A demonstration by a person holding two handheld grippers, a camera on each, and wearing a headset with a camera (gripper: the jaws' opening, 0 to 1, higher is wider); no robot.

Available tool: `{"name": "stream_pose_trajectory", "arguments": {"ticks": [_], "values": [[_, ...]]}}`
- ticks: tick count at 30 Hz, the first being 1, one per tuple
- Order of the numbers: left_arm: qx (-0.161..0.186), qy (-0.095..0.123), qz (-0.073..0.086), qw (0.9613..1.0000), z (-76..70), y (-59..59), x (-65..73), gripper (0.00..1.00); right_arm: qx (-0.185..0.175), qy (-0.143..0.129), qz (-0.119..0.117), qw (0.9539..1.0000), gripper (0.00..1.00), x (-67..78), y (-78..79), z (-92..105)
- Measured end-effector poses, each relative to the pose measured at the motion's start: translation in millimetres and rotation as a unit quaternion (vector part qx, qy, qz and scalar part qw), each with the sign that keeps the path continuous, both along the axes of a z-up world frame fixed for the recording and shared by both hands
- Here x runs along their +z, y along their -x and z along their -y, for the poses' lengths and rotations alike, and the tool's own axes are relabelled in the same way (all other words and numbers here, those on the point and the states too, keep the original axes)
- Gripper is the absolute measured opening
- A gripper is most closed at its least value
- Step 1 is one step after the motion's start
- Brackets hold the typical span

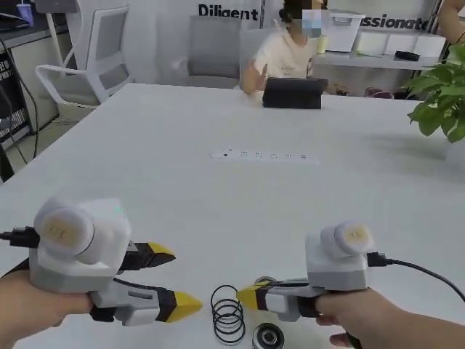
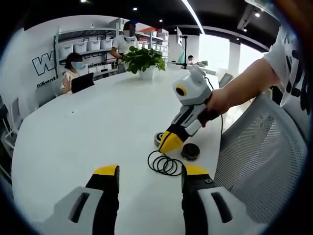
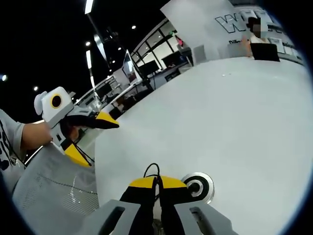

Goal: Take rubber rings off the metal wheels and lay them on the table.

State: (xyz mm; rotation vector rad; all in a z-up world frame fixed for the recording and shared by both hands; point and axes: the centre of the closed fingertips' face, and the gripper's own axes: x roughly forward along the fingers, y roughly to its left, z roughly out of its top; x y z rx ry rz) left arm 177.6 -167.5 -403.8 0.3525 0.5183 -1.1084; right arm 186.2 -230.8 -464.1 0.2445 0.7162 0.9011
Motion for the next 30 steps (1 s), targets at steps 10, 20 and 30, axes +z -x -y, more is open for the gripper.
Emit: {"name": "stream_pose_trajectory", "arguments": {"ticks": [10, 20, 30], "values": [[-0.003, -0.004, -0.001, 1.0000, -0.2, 1.2, -1.4, 0.48, 0.005, 0.004, 0.018, 0.9998, 0.05, 4.3, -1.2, -0.8], [-0.005, -0.004, -0.004, 1.0000, 1.7, 1.3, -1.7, 0.48, 0.007, 0.001, 0.028, 0.9996, 0.08, 10.9, -0.6, -0.7], [-0.005, 0.000, -0.002, 1.0000, 4.6, 0.5, 1.5, 0.48, -0.004, -0.012, 0.047, 0.9988, 0.12, 26.1, -1.8, 7.0]]}}
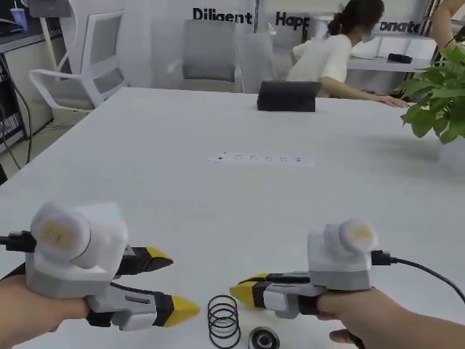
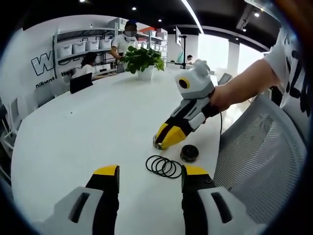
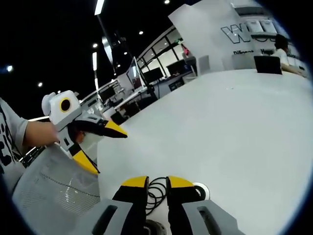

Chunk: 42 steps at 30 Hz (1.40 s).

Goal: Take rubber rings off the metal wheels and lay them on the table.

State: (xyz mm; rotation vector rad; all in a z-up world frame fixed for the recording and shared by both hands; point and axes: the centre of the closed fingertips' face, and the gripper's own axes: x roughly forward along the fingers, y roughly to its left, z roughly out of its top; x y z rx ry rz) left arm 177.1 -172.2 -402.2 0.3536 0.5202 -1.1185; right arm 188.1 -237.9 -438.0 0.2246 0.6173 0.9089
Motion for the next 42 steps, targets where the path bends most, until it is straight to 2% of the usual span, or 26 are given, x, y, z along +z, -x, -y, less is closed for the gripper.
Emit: {"name": "stream_pose_trajectory", "arguments": {"ticks": [10, 22, 33, 42], "values": [[0.004, 0.006, 0.000, 1.0000, 0.3, -0.9, 3.8, 0.49, 0.003, 0.004, 0.026, 0.9997, 0.18, 12.9, 3.7, 7.6], [0.000, 0.012, 0.004, 0.9999, 3.2, 3.4, 11.8, 0.53, -0.001, 0.011, 0.067, 0.9977, 0.28, 34.4, 8.4, 29.3], [-0.002, 0.016, 0.008, 0.9998, 4.6, 5.7, 17.7, 0.57, 0.014, 0.042, 0.103, 0.9937, 0.39, 42.1, 20.7, 44.3], [-0.006, 0.016, 0.011, 0.9998, 4.4, 9.4, 21.0, 0.60, 0.028, 0.075, 0.123, 0.9891, 0.48, 39.5, 33.3, 57.3]]}}
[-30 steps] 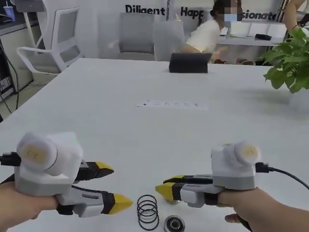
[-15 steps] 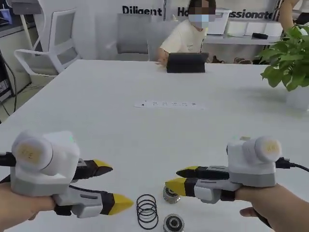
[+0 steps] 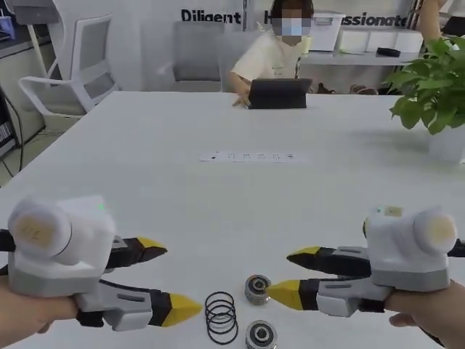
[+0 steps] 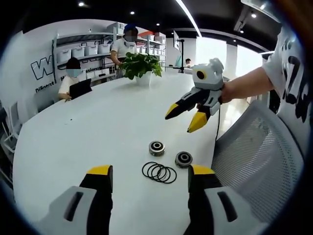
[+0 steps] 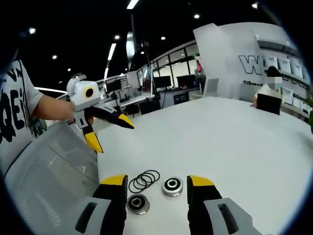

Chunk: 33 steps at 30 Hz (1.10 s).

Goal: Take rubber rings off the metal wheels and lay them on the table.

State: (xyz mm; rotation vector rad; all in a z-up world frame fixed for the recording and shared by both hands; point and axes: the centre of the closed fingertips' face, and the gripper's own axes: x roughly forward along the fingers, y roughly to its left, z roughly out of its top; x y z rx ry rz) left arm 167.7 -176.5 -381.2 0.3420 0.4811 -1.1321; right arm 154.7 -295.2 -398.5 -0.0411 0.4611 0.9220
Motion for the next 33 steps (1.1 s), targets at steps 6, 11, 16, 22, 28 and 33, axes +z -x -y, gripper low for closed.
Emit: {"name": "stream_pose_trajectory", "arguments": {"ticks": [6, 11, 16, 22, 28, 33], "values": [[0.000, 0.000, 0.002, 1.0000, -0.3, 2.3, 1.3, 0.61, 0.002, 0.009, 0.003, 1.0000, 0.53, -2.9, 9.1, 6.7], [-0.001, -0.001, 0.004, 1.0000, -1.5, 2.9, 2.0, 0.62, -0.002, 0.017, 0.008, 0.9998, 0.57, -5.5, 15.3, 14.6], [-0.003, -0.005, 0.008, 0.9999, -4.2, 2.5, 2.9, 0.63, -0.004, 0.023, 0.009, 0.9997, 0.59, -5.5, 21.4, 23.3], [-0.001, -0.003, 0.013, 0.9999, -7.5, 3.9, 5.4, 0.64, -0.010, 0.029, 0.013, 0.9994, 0.61, -4.1, 26.2, 31.7], [-0.001, -0.008, 0.016, 0.9998, -12.9, 4.7, 5.9, 0.65, -0.008, 0.039, 0.015, 0.9991, 0.63, -6.0, 31.6, 34.0], [0.005, -0.005, 0.019, 0.9998, -17.6, 5.2, 9.6, 0.66, -0.003, 0.044, 0.017, 0.9989, 0.65, -5.8, 35.8, 33.1]]}}
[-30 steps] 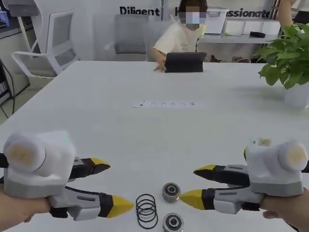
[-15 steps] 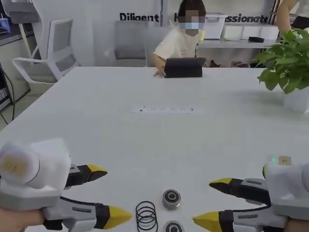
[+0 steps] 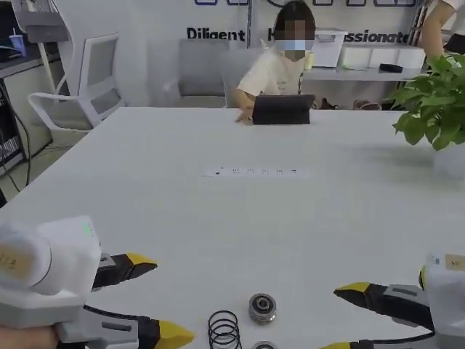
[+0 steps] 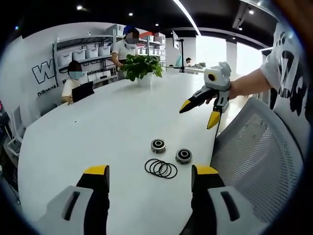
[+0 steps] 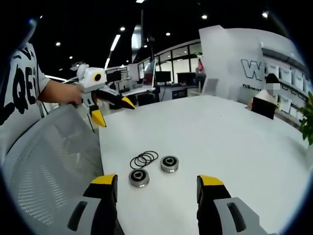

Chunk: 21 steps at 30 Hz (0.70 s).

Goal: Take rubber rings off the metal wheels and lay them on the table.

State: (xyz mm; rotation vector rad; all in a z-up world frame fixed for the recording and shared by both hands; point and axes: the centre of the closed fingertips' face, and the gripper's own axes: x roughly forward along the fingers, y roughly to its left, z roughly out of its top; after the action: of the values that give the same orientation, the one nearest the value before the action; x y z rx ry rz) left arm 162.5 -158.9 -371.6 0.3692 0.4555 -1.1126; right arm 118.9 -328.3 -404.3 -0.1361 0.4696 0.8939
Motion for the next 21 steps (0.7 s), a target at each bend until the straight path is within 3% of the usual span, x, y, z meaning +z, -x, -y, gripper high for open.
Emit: {"name": "stream_pose_trajectory", "arguments": {"ticks": [13, 21], "values": [[-0.014, -0.012, 0.017, 0.9997, -1.9, 9.6, 5.9, 0.69, 0.006, 0.009, 0.012, 0.9999, 0.68, 3.9, 12.1, 3.1], [-0.012, -0.014, 0.013, 0.9998, -3.1, 13.4, 5.1, 0.70, 0.006, 0.011, 0.010, 0.9999, 0.70, 0.9, 19.1, 5.3]]}}
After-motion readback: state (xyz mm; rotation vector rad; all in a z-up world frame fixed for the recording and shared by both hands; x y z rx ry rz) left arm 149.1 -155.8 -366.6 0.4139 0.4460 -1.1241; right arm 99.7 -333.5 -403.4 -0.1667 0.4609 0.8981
